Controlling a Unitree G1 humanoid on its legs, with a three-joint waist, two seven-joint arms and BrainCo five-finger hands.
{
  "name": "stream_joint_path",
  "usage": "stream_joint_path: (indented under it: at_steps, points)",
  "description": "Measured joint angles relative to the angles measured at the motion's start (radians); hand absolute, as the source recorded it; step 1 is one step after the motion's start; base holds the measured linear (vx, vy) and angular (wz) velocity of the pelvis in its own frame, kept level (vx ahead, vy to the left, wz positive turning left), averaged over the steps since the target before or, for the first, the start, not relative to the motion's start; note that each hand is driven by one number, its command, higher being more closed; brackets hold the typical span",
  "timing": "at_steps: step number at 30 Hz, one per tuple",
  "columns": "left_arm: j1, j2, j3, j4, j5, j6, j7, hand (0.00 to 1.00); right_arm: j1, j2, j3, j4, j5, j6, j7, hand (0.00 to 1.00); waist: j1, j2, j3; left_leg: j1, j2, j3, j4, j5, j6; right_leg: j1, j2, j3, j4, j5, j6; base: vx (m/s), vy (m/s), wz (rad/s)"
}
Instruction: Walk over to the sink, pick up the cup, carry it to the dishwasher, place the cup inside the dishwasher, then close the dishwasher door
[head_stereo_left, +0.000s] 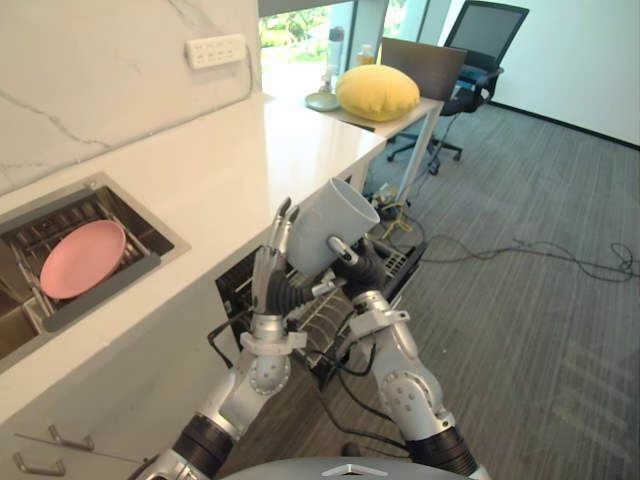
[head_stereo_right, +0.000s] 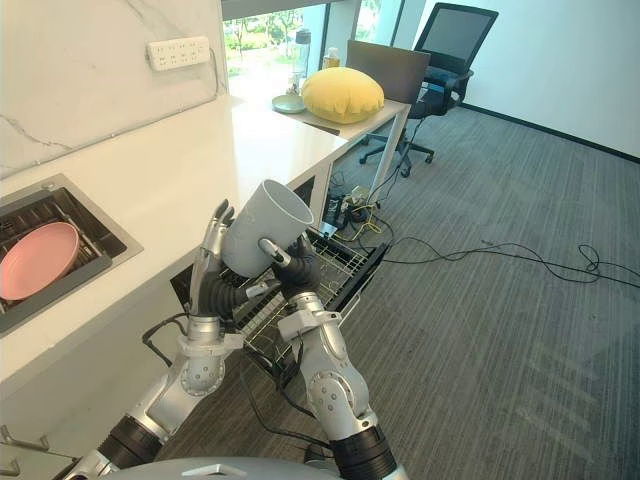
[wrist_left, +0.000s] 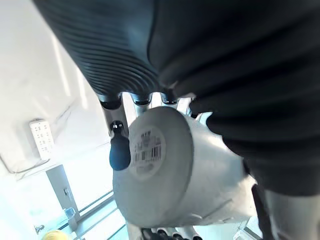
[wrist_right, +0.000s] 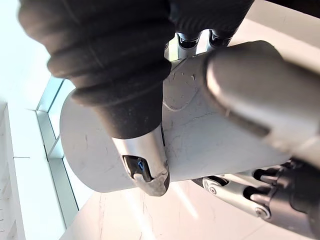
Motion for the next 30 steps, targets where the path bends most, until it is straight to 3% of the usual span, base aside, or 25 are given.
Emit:
stream_joint_path:
  at_steps: [11,20,23,25,27,28,30]
  points:
    - [0.0,-0.019,0.029,-0.012,-0.016,-0.008,-0.017,0.0,0.0,0.01,-0.056,0.0,0.022,0.0,0.003,1.0,0.0,0.007,0.015,0.003,0.0,0.0,-0.004,0.0,0.0,0.002,0.0,-0.001,0.0,0.0,0.0,0.0,0.0,0.0]
    - [-0.003,-0.049,0.101,-0.025,-0.119,-0.012,-0.015,0.0,0.046,0.013,-0.107,0.001,0.048,-0.007,0.002,1.0,0.0,0.006,0.018,0.005,-0.001,-0.005,-0.008,0.001,0.001,0.004,0.0,-0.004,0.0,-0.001,0.001,0.0,0.0,0.0]
    - [-0.002,-0.053,0.14,-0.065,-0.188,-0.016,-0.028,0.0,0.046,0.013,-0.15,0.001,0.049,-0.029,0.0,1.0,0.0,0.005,0.031,0.017,-0.003,-0.013,-0.013,0.002,0.003,0.018,-0.001,-0.008,0.0,-0.004,0.003,0.0,0.0,0.06]
    - [-0.002,-0.063,0.162,-0.069,-0.265,-0.029,-0.091,0.0,0.047,0.013,-0.186,0.001,0.048,-0.038,-0.009,1.0,-0.001,0.006,0.033,0.019,-0.004,-0.023,-0.014,0.002,0.002,0.024,-0.004,-0.022,0.0,-0.008,0.006,-0.01,0.001,0.15]
    - [0.016,-0.068,0.173,-0.069,-0.37,-0.039,-0.206,0.0,0.047,0.013,-0.226,0.001,0.044,-0.048,-0.023,1.0,0.002,0.006,0.035,0.018,-0.004,-0.026,-0.015,0.002,0.003,0.024,-0.005,-0.026,0.0,-0.009,0.007,0.0,-0.001,0.07]
    - [0.048,-0.067,0.173,-0.066,-0.466,-0.039,-0.317,0.0,0.047,0.012,-0.259,0.001,0.038,-0.047,-0.026,1.0,0.003,0.006,0.038,0.017,-0.005,-0.028,-0.015,0.002,0.003,0.025,-0.005,-0.027,0.0,-0.011,0.009,0.01,-0.004,0.04]
    - [0.083,-0.067,0.162,-0.05,-0.56,-0.035,-0.42,0.0,0.047,0.012,-0.289,0.001,0.037,-0.046,-0.028,1.0,0.002,0.006,0.042,0.014,-0.005,-0.033,-0.015,0.002,0.003,0.024,-0.006,-0.03,0.0,-0.013,0.011,0.02,-0.003,0.09]
